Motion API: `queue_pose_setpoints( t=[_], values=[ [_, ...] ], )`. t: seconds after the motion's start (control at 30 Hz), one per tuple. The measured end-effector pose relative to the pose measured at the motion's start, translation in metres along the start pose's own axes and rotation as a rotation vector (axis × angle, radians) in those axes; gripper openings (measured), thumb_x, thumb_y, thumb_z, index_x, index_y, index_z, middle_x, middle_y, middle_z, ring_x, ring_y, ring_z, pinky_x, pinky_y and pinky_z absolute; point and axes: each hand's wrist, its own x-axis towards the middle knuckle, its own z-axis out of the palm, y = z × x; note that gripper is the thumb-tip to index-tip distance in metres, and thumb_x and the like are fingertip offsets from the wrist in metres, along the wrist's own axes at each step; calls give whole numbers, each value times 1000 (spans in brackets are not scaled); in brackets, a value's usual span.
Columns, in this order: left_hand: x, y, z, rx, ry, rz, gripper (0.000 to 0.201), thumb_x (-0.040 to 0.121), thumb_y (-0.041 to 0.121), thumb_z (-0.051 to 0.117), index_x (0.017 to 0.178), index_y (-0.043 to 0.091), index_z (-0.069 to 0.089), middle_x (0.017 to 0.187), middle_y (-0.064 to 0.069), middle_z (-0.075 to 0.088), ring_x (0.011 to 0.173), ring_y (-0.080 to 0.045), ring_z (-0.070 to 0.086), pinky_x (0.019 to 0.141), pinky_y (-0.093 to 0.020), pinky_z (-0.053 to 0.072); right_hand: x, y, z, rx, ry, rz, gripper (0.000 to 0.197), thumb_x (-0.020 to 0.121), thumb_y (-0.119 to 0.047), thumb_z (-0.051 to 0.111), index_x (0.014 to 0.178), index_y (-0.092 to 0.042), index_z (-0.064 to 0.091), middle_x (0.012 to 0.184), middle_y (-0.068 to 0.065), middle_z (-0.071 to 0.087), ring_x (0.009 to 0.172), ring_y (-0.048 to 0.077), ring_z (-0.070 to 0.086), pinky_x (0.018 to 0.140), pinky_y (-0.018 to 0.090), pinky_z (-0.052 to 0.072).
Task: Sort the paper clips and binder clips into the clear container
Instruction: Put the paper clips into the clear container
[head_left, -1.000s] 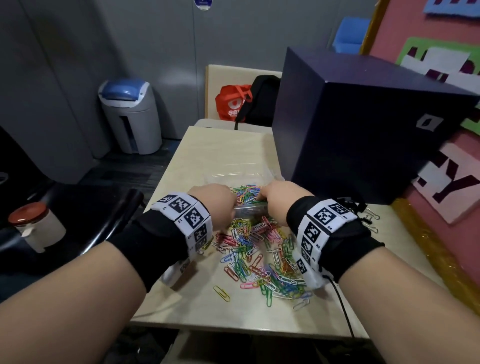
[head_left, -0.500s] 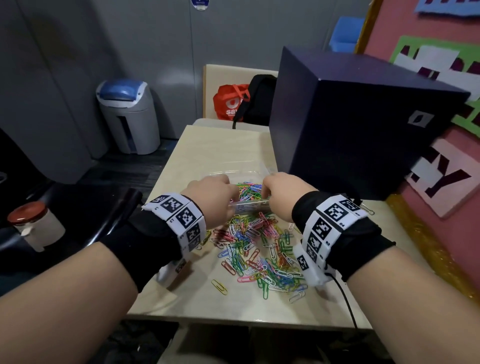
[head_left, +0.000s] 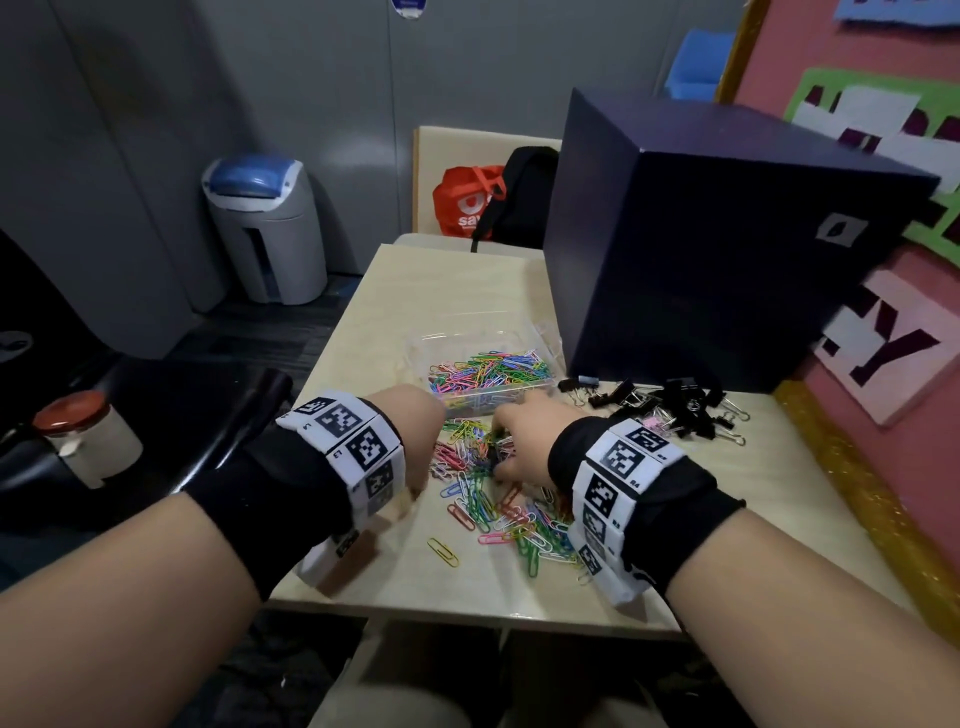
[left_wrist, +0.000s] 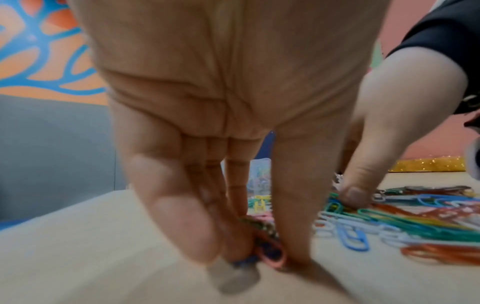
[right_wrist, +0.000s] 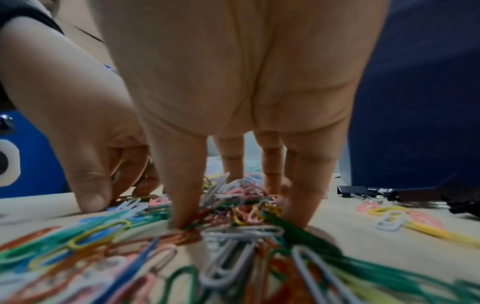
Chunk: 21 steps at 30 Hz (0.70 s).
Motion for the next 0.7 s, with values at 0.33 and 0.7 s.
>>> queue_pose_setpoints(
  t=[0.33, 0.7],
  values=[
    [8, 13, -2, -20, 87, 78, 21, 86, 19, 61, 102, 12, 73, 82, -3, 65, 77, -23, 60, 63, -26, 45, -2, 13, -15, -52, 70, 9, 33, 91, -5, 51, 122, -13, 61, 119, 8, 65, 109, 26, 60, 88, 30, 49],
    [9, -3, -39, -400, 379, 132, 15, 82, 16, 63, 91, 17, 75, 81, 4, 67, 76, -13, 57, 71, -22, 43, 14, 32, -40, 312, 452, 139, 8, 87, -20, 59, 94, -19, 63, 97, 4, 65, 99, 24, 60, 73, 23, 41]
  ],
)
